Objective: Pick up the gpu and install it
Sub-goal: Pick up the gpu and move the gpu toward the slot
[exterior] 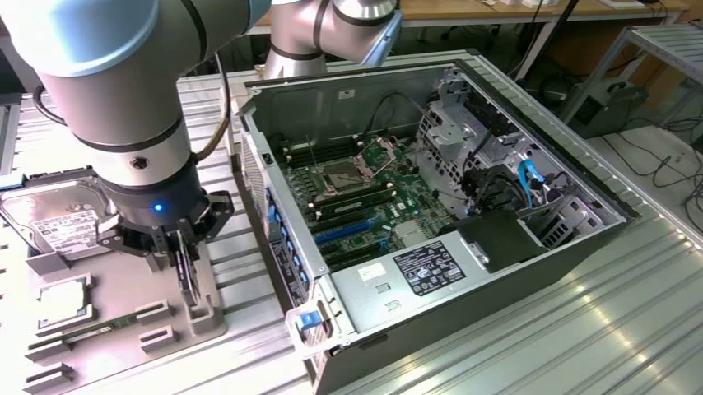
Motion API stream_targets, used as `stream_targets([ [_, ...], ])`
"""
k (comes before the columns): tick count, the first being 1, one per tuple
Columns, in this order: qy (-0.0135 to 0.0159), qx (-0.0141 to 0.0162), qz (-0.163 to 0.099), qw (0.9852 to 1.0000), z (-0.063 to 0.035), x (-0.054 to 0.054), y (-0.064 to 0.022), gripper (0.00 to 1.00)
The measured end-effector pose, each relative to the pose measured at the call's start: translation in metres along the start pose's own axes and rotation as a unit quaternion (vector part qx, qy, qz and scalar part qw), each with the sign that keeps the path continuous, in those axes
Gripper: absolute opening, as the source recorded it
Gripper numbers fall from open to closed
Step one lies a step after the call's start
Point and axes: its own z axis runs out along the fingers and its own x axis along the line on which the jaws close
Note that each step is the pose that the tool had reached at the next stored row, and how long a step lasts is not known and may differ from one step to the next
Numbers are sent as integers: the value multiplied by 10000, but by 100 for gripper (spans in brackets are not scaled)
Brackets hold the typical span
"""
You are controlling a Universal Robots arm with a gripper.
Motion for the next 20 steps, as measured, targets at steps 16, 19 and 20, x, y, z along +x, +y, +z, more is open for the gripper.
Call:
stream_targets([
  [16, 0, -1, 0, 10000, -286, -2, 16, 27],
  [19, 0, 0, 0, 10000, -345, -2, 19, 27],
  [20, 0, 0, 0, 10000, -365, -2, 20, 27],
])
